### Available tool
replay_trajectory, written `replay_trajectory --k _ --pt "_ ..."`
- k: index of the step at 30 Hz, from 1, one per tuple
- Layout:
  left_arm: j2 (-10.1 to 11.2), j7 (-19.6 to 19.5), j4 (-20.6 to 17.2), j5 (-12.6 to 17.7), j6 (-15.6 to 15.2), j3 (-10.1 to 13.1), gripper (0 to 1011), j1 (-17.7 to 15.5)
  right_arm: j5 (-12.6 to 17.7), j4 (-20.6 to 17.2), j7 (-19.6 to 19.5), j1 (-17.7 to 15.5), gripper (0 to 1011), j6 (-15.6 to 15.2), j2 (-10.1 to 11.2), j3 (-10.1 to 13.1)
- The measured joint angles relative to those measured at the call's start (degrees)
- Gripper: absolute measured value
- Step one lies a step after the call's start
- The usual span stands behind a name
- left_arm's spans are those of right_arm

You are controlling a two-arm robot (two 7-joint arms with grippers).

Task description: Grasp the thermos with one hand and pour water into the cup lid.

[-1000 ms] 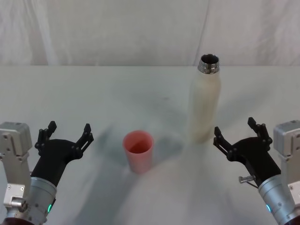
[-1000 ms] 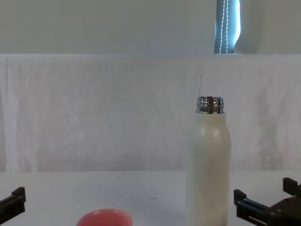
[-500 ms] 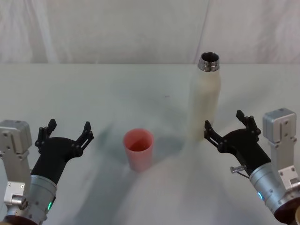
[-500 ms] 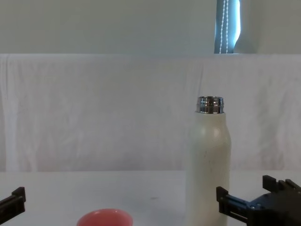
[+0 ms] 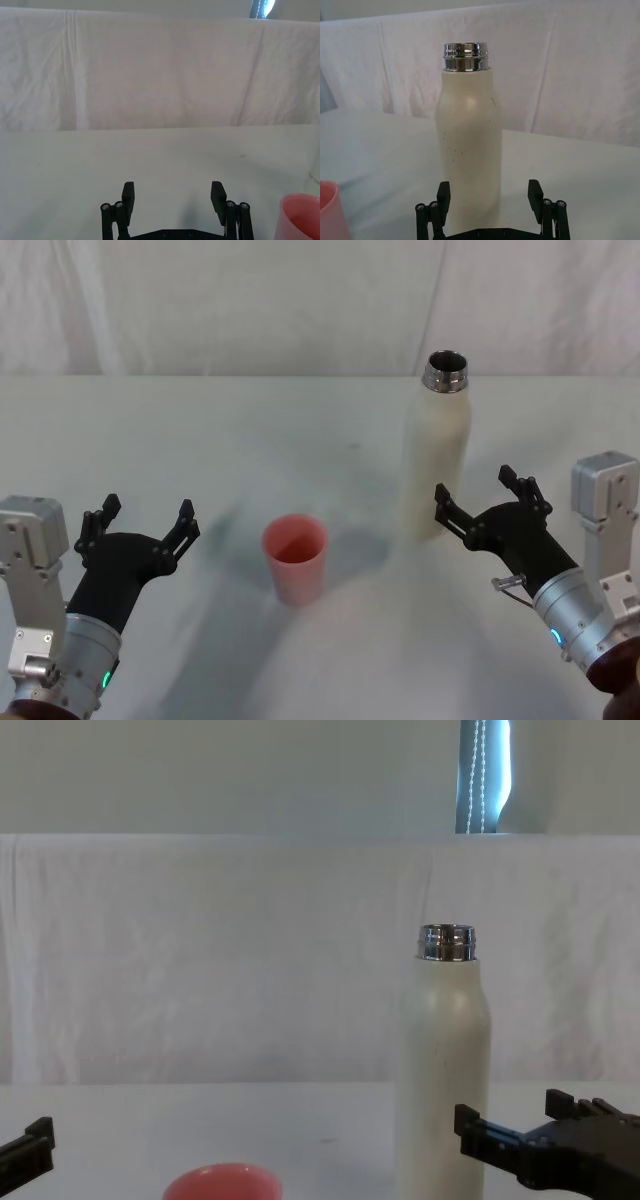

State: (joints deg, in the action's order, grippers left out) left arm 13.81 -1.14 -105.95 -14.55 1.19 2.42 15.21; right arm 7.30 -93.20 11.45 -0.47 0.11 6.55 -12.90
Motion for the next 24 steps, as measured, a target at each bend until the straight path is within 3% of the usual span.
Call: replay_trajectory --k 6,24 --pt "0.0 0.0 0.0 0.0 0.0 0.0 1001 0.0 2.0 1.1 0.8 1.3 1000 -0.1 0.2 -0.1" --pt "0.0 0.0 0.0 0.0 0.0 0.0 1001 0.0 1.8 2.4 0.7 3.7 1000 0.3 0.6 -2.6"
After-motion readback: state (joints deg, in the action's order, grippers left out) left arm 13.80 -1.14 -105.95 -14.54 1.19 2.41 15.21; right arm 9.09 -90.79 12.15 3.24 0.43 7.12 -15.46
